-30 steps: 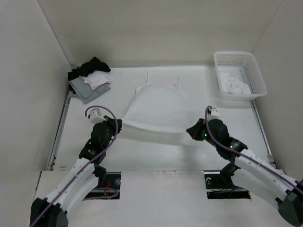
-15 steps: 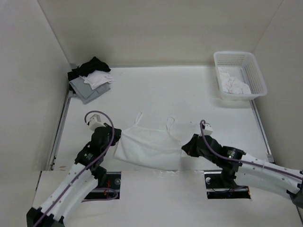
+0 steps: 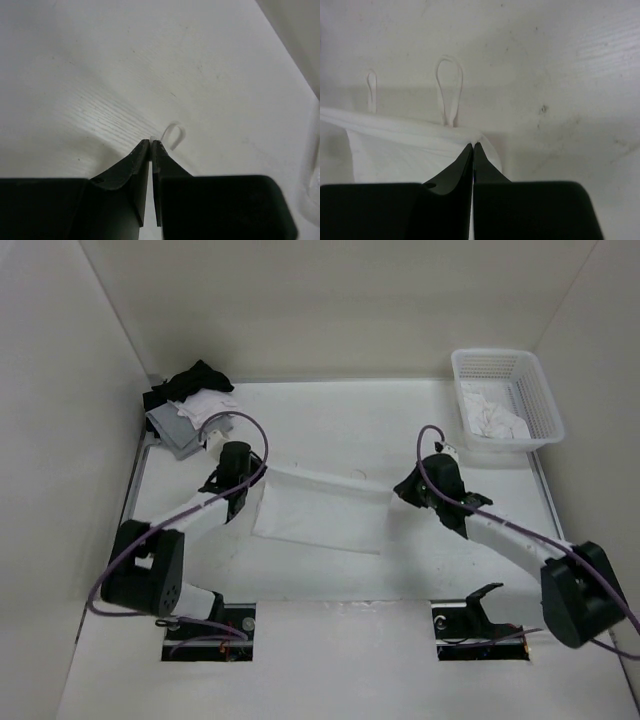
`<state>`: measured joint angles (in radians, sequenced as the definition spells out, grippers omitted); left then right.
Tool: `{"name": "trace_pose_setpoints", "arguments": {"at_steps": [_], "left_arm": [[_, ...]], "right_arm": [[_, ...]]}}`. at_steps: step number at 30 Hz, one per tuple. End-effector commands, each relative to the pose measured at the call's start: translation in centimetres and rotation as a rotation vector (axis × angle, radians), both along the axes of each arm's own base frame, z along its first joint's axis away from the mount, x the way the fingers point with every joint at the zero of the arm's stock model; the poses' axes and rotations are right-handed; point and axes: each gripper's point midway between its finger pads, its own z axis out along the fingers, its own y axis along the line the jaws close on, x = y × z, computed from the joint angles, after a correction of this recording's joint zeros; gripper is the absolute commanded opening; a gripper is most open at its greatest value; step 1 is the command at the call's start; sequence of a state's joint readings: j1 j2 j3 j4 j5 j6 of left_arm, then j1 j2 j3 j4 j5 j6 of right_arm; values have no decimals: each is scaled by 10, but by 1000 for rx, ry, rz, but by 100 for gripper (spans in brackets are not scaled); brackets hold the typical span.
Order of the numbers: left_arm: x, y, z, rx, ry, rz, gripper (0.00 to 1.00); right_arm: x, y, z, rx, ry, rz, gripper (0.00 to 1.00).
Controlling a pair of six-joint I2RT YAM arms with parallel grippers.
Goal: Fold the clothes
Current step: Fold the tank top
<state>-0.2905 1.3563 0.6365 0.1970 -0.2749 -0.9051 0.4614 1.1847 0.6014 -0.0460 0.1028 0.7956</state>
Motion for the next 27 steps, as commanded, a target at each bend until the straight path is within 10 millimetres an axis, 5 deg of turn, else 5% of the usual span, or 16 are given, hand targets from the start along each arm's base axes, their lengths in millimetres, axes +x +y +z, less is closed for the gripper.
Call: {"name": "trace_pose_setpoints", "arguments": {"at_steps": [1, 4, 8, 12, 15, 18, 20, 22, 25, 27], "left_arm": [[39, 5, 6, -2, -65, 26, 7], [55, 13, -15, -5, -27, 59, 14], [57, 8, -1, -42, -80, 36, 46], [7, 1, 12, -2, -124, -2, 45], [-43, 6, -9, 71, -71, -43, 43], [-90, 20, -40, 102, 35, -52, 43], [-110, 26, -51, 101, 74, -53, 43], [-125, 29, -59, 94, 112, -54, 43], [-134, 28, -66, 77, 146, -68, 46], [-135, 22, -71, 66, 177, -104, 47]], "right_arm": [[51, 13, 24, 49, -113, 28, 5], [79, 21, 14, 72, -120, 29, 19], [83, 24, 13, 118, -142, 6, 47], [37, 25, 12, 68, -169, 35, 58], [-7, 14, 4, 30, -174, 26, 60], [-55, 21, -11, 51, -117, 81, 17], [-80, 27, -23, 69, -64, 111, 7], [-99, 28, -34, 68, -15, 123, 13], [-111, 26, -44, 63, 28, 114, 41], [-114, 32, -47, 63, 49, 133, 45]]}}
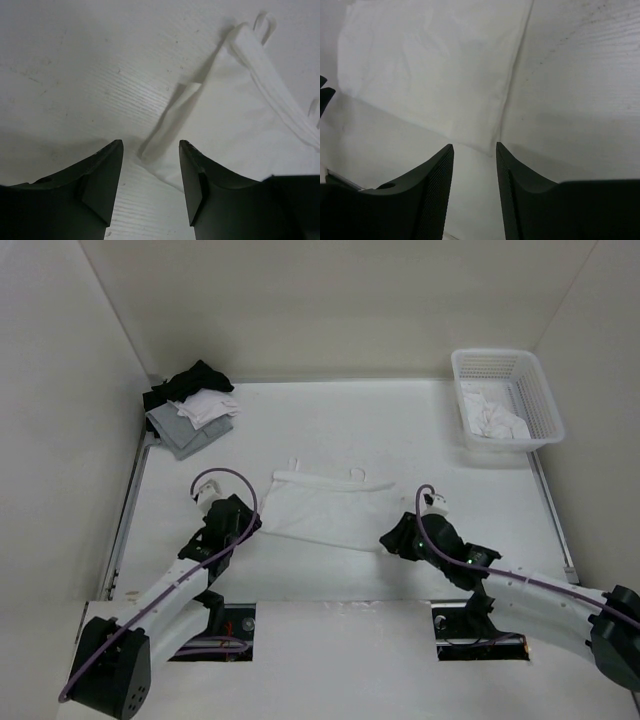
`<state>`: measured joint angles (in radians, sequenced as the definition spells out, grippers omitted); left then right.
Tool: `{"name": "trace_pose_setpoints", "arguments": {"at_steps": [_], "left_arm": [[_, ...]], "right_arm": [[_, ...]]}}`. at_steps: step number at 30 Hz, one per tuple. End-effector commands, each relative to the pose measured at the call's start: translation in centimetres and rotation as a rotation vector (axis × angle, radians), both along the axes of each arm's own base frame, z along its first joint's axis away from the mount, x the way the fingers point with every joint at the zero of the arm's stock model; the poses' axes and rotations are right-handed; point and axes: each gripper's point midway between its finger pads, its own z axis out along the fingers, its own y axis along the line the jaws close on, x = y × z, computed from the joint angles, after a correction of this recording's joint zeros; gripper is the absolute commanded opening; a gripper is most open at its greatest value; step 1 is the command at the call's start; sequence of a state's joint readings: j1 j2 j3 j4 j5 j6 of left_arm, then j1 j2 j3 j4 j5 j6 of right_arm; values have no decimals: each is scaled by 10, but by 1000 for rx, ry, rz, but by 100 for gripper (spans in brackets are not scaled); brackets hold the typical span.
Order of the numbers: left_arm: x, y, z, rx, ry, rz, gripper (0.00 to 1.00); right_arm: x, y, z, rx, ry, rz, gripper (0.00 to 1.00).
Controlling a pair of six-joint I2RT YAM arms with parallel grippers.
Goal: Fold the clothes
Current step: Fold the tank top
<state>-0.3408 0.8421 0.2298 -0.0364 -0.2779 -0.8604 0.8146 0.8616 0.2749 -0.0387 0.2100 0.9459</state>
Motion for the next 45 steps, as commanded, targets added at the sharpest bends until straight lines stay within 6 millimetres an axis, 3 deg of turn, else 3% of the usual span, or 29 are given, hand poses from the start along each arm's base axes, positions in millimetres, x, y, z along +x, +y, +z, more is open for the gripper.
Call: {"name": "trace_pose_setpoints", "arguments": {"at_steps": [1, 3, 4, 14, 18, 22, 26, 35, 38, 41, 45], "left_arm": [[-7, -9, -12, -19, 77, -51, 47], [-9, -16, -20, -18, 119, -84, 46], [-10, -18, -23, -20, 133, -84, 41], [-10, -18, -26, 12, 139, -67, 26], [-17, -17, -26, -2, 149, -60, 26], [-18, -13, -24, -9, 149, -39, 38], [-20, -10, -23, -5, 154, -22, 37], [-11, -12, -29, 7, 167, -22, 20], [-6, -12, -29, -4, 143, -19, 12], [-2, -16, -13, -36, 72, -37, 7], [-3, -23, 33, -80, -49, -75, 2]], "right_arm": [[-5, 0, -6, -6, 48, -33, 46], [-7, 2, -8, -14, 61, -34, 46], [-8, 3, -10, -14, 70, -41, 46], [-11, 16, -28, -19, 121, -23, 42], [-10, 16, -31, -21, 128, -23, 37], [-8, 18, -33, -21, 128, -23, 32], [-6, 20, -32, -23, 123, -22, 30], [-4, 17, -32, -16, 119, -34, 25], [-2, 18, -33, -17, 117, -34, 13], [1, 17, -27, -8, 90, -49, 4], [-3, 16, 11, 31, -6, -49, 2]]}}
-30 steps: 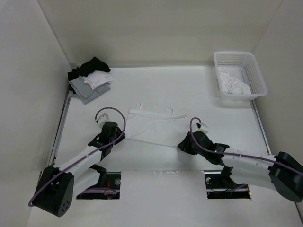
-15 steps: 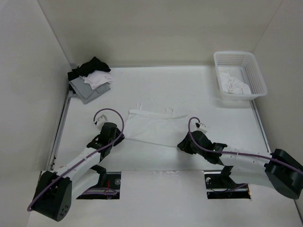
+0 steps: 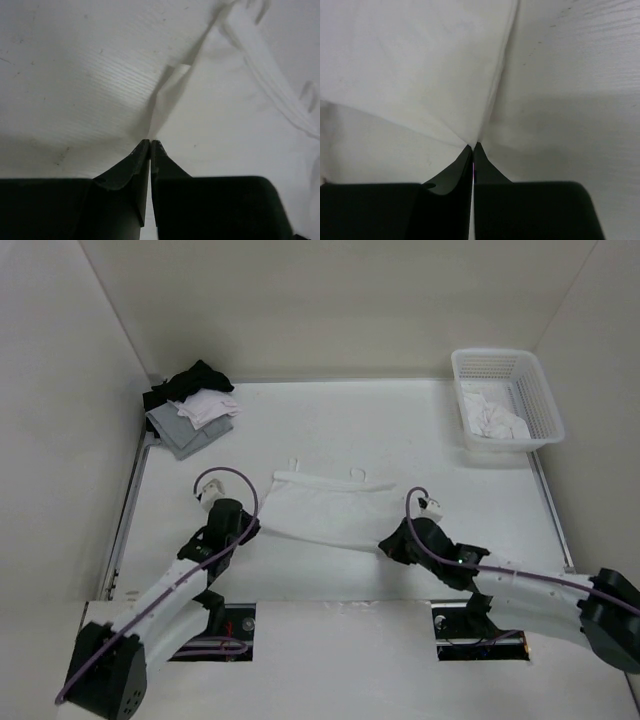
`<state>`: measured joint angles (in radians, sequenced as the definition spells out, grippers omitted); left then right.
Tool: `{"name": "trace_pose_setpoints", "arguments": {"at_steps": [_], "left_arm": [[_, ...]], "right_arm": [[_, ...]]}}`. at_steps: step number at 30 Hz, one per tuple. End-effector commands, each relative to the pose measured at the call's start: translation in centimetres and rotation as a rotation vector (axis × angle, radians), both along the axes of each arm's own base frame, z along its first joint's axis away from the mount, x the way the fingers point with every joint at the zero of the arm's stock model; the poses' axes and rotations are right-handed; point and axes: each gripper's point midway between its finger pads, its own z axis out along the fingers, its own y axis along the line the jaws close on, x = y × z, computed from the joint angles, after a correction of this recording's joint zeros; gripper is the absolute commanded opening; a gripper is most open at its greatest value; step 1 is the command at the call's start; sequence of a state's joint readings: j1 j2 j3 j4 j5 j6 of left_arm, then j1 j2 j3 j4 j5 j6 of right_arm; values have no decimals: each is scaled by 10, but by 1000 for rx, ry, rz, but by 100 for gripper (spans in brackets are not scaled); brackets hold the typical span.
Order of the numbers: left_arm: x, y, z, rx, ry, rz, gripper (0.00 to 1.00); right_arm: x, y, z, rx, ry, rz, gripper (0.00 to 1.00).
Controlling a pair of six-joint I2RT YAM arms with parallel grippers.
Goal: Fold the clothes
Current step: Fold the tank top
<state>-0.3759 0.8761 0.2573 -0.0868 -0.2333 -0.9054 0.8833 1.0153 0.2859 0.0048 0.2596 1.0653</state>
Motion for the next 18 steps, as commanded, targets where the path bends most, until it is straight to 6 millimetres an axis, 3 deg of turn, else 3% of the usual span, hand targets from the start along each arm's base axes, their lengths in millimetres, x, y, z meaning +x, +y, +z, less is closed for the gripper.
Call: {"name": "trace_pose_setpoints", "arguments": {"at_steps": [1, 7, 10, 14, 16, 18], "left_arm": [[2, -8, 56, -58, -153, -39, 2], [-34, 5, 184, -117, -402, -50, 2], [-52, 11, 225, -139, -459, -61, 2], [-58, 13, 243, -152, -488, -65, 2], [-50, 9, 230, -139, -462, -65, 2], [-36, -1, 205, -130, -410, -77, 2]], "right_arm": [[-1, 4, 47, 52, -121, 3, 2], [-51, -7, 128, 133, -198, 87, 1], [-73, -13, 172, 188, -220, 133, 1], [-84, -15, 201, 169, -262, 152, 2], [-82, -14, 201, 128, -278, 150, 2], [-67, -17, 189, 72, -272, 111, 3]]}}
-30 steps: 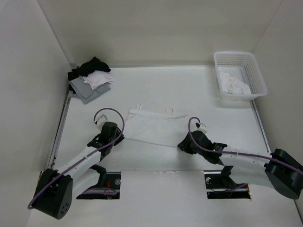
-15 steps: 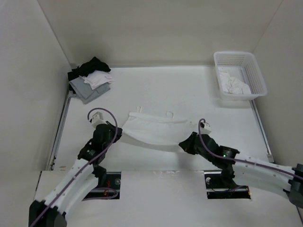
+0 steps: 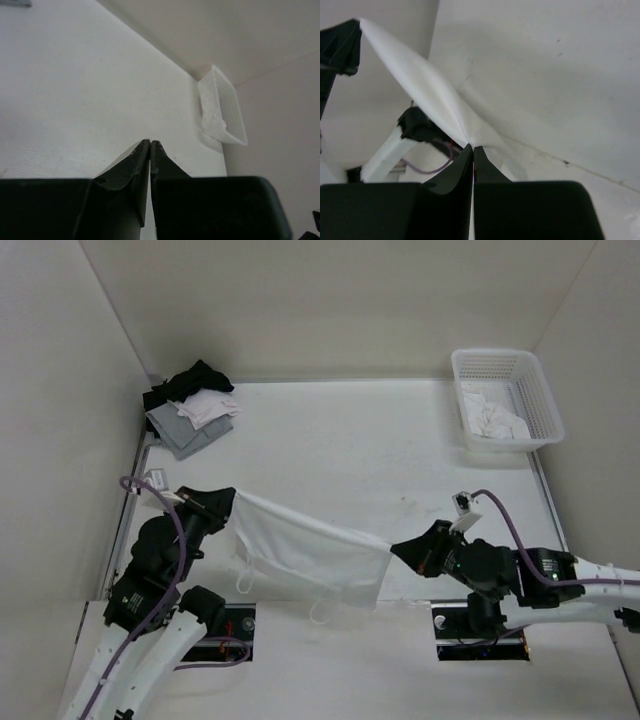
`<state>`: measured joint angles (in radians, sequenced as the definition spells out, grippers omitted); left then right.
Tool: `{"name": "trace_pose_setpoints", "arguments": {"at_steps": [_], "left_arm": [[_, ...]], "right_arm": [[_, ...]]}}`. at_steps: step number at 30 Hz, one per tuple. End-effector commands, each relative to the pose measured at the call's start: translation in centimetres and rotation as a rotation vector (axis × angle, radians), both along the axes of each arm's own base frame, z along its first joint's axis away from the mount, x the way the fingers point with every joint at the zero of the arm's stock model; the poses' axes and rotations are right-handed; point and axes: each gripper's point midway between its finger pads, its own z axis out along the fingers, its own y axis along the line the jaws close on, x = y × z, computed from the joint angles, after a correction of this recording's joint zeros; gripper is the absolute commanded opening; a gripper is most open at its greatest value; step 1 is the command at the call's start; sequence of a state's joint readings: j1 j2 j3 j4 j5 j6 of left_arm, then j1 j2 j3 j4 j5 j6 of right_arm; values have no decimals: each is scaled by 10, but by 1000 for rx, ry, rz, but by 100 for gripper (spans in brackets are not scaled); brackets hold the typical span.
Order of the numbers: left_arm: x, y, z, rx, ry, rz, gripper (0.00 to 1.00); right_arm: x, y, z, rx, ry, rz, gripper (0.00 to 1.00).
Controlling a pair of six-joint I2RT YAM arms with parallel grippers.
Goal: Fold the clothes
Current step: Fold the tank top
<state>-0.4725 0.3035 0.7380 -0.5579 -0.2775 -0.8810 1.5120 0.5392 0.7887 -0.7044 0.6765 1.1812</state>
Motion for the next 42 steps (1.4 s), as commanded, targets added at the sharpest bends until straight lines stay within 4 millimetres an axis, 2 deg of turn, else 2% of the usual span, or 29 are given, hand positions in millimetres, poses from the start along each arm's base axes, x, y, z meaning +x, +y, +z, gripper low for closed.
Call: {"name": "trace_pose_setpoints", "arguments": {"at_steps": [1, 5, 7, 10, 14, 16, 19, 23, 27, 33, 42], "left_arm": [[21, -14, -60, 87, 151, -18, 2], [55, -28, -106, 102, 218, -4, 3], [74, -29, -122, 109, 239, 17, 3], [109, -31, -139, 107, 260, 45, 3], [157, -35, -148, 93, 279, 55, 3], [174, -36, -149, 81, 283, 52, 3], [183, -35, -156, 49, 303, 46, 3], [159, -37, -148, 23, 262, 25, 4], [120, -31, -155, 20, 264, 9, 5], [73, -20, -184, -2, 323, -7, 6], [34, -15, -225, -22, 460, -5, 7]], "right_arm": [[33, -20, -33, -171, -17, -135, 3], [74, -5, -76, -162, 8, -122, 2], [103, -9, -102, -151, 52, -145, 2], [148, -22, -122, -137, 73, -196, 2], [195, -30, -122, -149, 65, -233, 2], [215, -33, -122, -163, 65, -244, 3], [230, -32, -123, -175, 71, -241, 3], [217, -35, -125, -172, 69, -242, 3], [182, -31, -133, -159, 78, -229, 4], [132, -26, -157, -172, 137, -205, 4], [84, -28, -198, -191, 296, -230, 5]]}}
